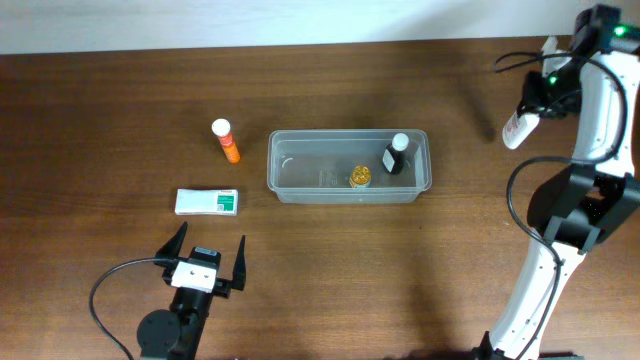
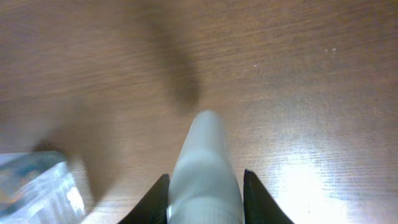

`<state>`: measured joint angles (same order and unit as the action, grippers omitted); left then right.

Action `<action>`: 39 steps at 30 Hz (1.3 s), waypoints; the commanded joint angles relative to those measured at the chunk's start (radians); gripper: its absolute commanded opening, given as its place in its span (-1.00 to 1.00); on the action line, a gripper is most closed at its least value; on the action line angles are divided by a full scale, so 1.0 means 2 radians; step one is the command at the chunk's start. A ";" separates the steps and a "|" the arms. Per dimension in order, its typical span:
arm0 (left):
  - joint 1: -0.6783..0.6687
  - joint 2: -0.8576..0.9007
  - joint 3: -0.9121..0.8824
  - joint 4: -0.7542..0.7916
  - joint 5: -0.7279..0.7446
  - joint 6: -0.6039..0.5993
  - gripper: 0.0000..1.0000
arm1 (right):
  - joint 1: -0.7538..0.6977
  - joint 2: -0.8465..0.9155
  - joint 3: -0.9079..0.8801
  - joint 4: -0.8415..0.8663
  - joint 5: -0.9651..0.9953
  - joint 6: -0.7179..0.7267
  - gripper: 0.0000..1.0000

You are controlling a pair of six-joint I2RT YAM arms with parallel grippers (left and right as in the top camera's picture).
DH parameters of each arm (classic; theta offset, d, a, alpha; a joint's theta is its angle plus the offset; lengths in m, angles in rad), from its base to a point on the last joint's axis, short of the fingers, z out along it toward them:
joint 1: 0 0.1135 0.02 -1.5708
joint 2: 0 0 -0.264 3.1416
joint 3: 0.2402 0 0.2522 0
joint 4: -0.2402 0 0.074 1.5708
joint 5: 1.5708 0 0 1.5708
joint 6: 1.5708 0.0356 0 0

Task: Pack container
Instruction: 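Move the right gripper to the white spray bottle and grasp it, then carry the spray bottle into the container and open the gripper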

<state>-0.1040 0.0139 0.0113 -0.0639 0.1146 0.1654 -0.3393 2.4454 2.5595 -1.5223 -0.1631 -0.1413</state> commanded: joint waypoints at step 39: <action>0.002 -0.003 -0.001 -0.002 -0.004 0.008 0.99 | 0.229 -0.377 -0.396 0.103 -0.005 0.178 -0.51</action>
<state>-0.1040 0.0139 0.0113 -0.0639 0.1143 0.1654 0.1051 1.6909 1.8252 -1.3506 -0.1810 0.1368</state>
